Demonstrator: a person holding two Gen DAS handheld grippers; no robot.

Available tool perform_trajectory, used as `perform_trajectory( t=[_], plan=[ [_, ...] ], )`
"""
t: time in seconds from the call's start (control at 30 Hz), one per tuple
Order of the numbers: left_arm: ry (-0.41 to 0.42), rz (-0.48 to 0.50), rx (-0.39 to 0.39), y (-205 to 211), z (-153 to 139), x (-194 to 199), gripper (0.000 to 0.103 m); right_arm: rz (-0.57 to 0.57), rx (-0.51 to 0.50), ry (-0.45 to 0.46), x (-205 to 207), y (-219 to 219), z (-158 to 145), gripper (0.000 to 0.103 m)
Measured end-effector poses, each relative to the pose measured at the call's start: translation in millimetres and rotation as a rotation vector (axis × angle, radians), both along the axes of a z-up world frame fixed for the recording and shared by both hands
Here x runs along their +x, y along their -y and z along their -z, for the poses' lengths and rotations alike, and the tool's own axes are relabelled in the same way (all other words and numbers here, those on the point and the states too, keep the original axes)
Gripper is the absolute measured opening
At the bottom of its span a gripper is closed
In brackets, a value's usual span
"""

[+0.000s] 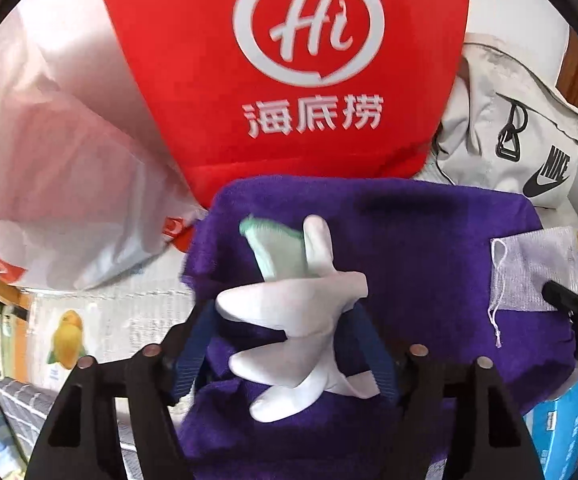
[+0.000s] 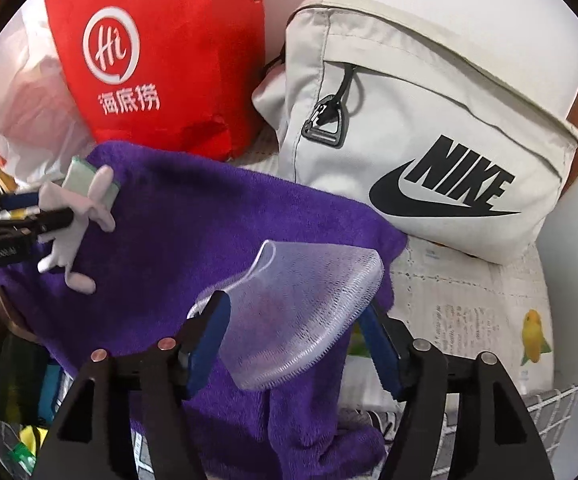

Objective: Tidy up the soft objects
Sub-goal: 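Open both tools to drop the mesh bag and glove on the towel, then grasp the white sponge block with the right tool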

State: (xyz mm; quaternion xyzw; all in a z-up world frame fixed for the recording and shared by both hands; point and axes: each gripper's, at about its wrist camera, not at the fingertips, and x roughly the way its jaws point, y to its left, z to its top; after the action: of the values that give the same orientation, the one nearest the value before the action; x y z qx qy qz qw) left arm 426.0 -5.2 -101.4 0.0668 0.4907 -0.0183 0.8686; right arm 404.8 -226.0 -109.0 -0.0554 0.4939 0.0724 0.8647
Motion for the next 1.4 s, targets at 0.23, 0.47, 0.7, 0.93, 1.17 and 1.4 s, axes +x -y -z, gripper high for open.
perform_trajectory(
  t=[0.23,0.47,0.7,0.93,1.17,1.4],
  plan=[
    [0.038,-0.019,0.053,-5.4,-23.9,-23.6,0.072,0.017,0.011,0.001,-20.1,3.5,-17.2,0.069],
    [0.012,-0.024,0.026,-31.6,-43.1,-55.3,0.072,0.010,0.019,0.038,-47.0,3.4,-30.6,0.069],
    [0.035,-0.038,-0.098,-54.0,-68.1,-112.0,0.072,0.055,0.096,0.060,-89.4,16.8,-48.7,0.069],
    [0.137,-0.076,-0.152,-65.6,-81.3,-177.8,0.072,0.073,0.023,0.129,-146.1,14.2,-62.4,0.069],
    [0.154,-0.136,-0.266,-69.9,-71.3,-232.6,0.072,0.095,0.092,0.145,-207.2,13.5,-69.1,0.069],
    [0.141,-0.067,-0.188,-50.2,-49.3,-272.7,0.072,0.127,0.174,0.101,-253.8,20.9,-54.3,0.069]
  ],
)
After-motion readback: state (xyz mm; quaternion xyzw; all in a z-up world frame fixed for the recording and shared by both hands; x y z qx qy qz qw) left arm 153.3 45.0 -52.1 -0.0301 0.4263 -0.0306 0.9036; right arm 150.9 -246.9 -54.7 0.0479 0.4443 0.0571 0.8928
